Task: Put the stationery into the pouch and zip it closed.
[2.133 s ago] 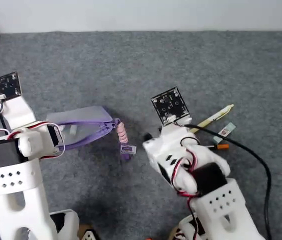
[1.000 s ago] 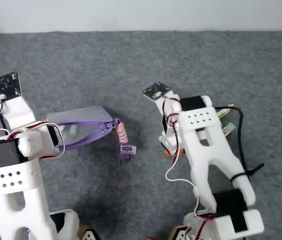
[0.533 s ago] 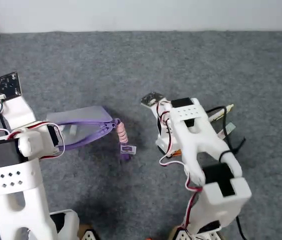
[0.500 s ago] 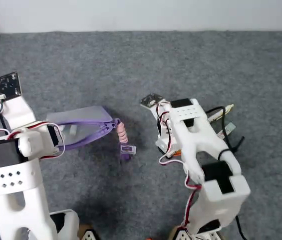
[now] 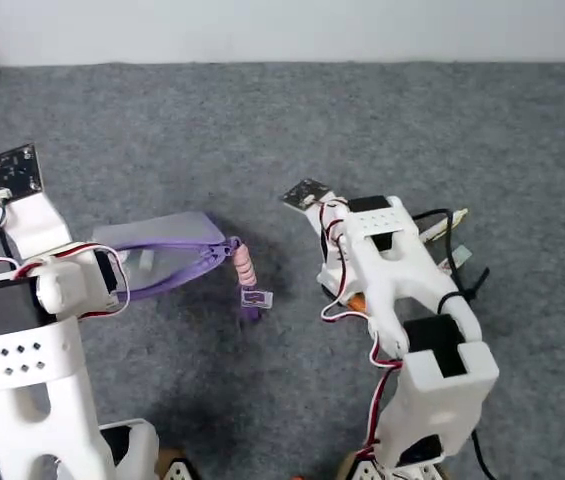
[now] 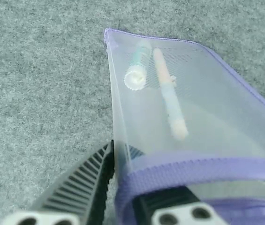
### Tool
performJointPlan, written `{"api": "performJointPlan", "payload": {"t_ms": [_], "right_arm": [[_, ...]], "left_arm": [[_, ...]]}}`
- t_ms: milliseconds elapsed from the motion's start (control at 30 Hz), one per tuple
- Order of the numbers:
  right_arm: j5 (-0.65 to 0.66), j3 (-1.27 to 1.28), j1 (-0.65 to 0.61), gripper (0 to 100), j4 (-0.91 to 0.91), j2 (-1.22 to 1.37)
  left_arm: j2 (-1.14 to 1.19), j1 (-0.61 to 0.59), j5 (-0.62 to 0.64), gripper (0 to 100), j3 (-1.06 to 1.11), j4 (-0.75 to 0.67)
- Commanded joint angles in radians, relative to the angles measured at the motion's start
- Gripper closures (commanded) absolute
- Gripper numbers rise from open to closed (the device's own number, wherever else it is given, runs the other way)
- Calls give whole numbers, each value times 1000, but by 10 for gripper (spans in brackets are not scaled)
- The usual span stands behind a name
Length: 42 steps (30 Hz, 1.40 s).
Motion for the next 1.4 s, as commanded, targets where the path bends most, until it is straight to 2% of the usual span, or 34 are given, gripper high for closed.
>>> {"api": "performJointPlan", "payload": {"t_ms": [0, 167, 433, 600, 800, 1033, 1200, 1367], "right_arm": [[6, -11, -8, 991, 65, -163], [-14, -11, -45, 991, 205, -418], [-285, -11, -213, 991, 334, -802], [-463, -11, -386, 991, 275, -963], [-640, -15, -576, 991, 48, -1078], [-647, -15, -682, 991, -283, -1124], [-499, -9, -705, 991, -496, -1115], [-454, -9, -705, 991, -591, -1041]], "left_arm": [[-2, -3, 6, 986, -48, -6], [-2, -3, 6, 986, -48, -8], [-6, -3, 8, 986, -54, -15], [-3, -3, 8, 986, -54, -21], [-2, -3, 8, 986, -54, -29], [-8, -3, 8, 986, -54, -26], [-8, -3, 8, 986, -54, -26], [-8, -3, 8, 986, -54, -26]]}}
